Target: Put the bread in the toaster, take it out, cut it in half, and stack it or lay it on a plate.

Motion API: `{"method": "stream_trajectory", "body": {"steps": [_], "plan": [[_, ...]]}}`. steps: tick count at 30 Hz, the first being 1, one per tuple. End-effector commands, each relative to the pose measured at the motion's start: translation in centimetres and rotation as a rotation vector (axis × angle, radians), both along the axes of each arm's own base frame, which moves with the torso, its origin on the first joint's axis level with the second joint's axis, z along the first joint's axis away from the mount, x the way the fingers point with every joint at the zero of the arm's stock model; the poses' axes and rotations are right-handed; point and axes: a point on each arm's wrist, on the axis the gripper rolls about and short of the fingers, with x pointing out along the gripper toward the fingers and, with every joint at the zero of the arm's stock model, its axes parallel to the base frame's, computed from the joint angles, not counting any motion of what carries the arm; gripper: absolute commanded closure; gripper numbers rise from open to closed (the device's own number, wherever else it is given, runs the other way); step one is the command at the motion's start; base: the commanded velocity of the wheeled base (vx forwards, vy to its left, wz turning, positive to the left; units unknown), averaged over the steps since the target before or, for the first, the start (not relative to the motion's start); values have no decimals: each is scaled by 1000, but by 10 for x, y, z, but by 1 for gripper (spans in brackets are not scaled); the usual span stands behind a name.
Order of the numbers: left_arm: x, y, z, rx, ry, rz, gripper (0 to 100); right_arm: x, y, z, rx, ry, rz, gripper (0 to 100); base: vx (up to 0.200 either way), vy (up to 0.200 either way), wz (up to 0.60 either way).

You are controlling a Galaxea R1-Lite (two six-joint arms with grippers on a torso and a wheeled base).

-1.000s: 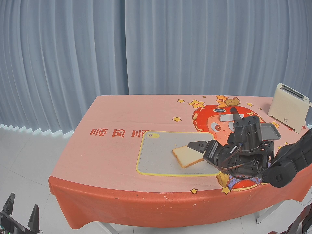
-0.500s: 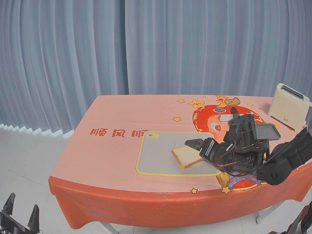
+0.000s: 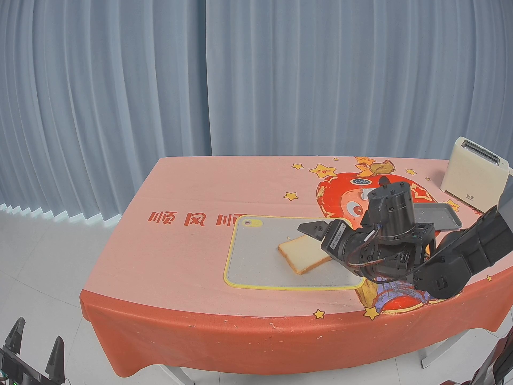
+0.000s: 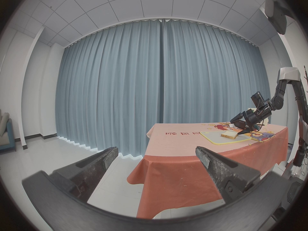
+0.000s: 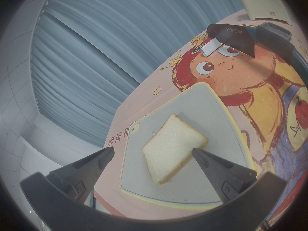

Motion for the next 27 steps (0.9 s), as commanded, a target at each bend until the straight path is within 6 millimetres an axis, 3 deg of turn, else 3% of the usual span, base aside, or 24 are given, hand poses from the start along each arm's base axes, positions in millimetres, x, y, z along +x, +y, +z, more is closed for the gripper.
{"method": "stream_trajectory", "body": {"steps": [1, 7, 8, 9, 10, 14, 21, 27], "plan": [[1, 0, -5, 0, 12, 1, 0, 2, 1, -2, 0, 3, -1, 0, 0, 0, 0], [1, 0, -5, 0, 12, 1, 0, 0, 0, 6, 7, -19, 0, 0, 0, 0, 0], [1, 0, -5, 0, 12, 1, 0, -10, -4, 27, 37, -70, 5, 0, 0, 0, 0], [1, 0, -5, 0, 12, 1, 0, -11, -5, 28, 39, -74, 5, 0, 0, 0, 0], [1, 0, -5, 0, 12, 1, 0, -21, -11, 44, 64, -112, 12, 0, 0, 0, 0], [1, 0, -5, 0, 12, 1, 0, -41, -28, 65, 29, -204, 54, 0, 0, 0, 0], [1, 0, -5, 0, 12, 1, 0, -61, -53, 71, -156, -331, 125, 0, 0, 0, 0], [1, 0, -5, 0, 12, 1, 0, -73, -68, 84, -204, -413, 118, 0, 0, 0, 0]]}}
